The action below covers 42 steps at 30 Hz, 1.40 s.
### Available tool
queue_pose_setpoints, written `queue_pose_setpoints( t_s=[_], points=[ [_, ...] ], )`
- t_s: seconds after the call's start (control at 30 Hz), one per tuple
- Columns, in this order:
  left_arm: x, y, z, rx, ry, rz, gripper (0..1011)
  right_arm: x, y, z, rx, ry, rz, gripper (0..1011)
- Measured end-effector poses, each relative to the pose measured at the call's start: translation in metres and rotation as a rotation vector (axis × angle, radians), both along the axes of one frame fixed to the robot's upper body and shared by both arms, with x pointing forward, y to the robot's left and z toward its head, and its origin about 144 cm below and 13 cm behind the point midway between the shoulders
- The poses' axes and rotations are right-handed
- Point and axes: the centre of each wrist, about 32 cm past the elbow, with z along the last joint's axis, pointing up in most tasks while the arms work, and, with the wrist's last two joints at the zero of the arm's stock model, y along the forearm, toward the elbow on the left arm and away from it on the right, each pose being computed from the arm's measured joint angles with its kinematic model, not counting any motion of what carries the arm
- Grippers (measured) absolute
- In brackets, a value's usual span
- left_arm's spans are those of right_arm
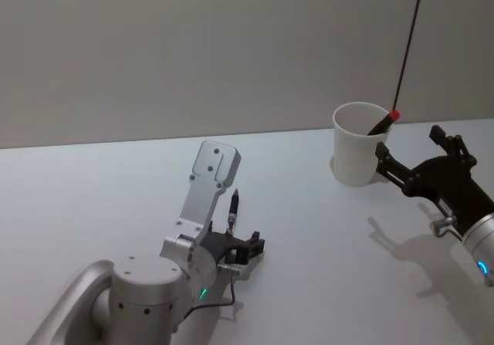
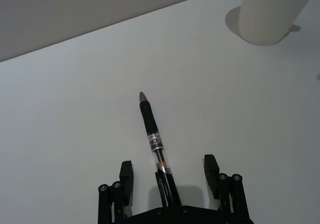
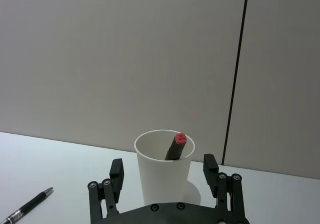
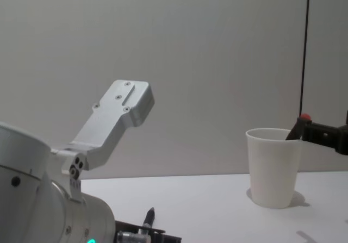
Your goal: Place the pen into the pen holder.
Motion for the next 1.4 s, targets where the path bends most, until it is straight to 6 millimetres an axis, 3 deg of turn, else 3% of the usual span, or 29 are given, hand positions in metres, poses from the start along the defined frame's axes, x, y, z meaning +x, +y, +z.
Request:
queue_pose_setpoints(
  t_s=[1.4],
  points=[
    [-0.0001, 0.0015, -0.0005, -0.003, -0.003, 0.005, 612, 0.0, 0.0, 0.0, 0.0, 0.0, 0.0, 1001]
  ],
)
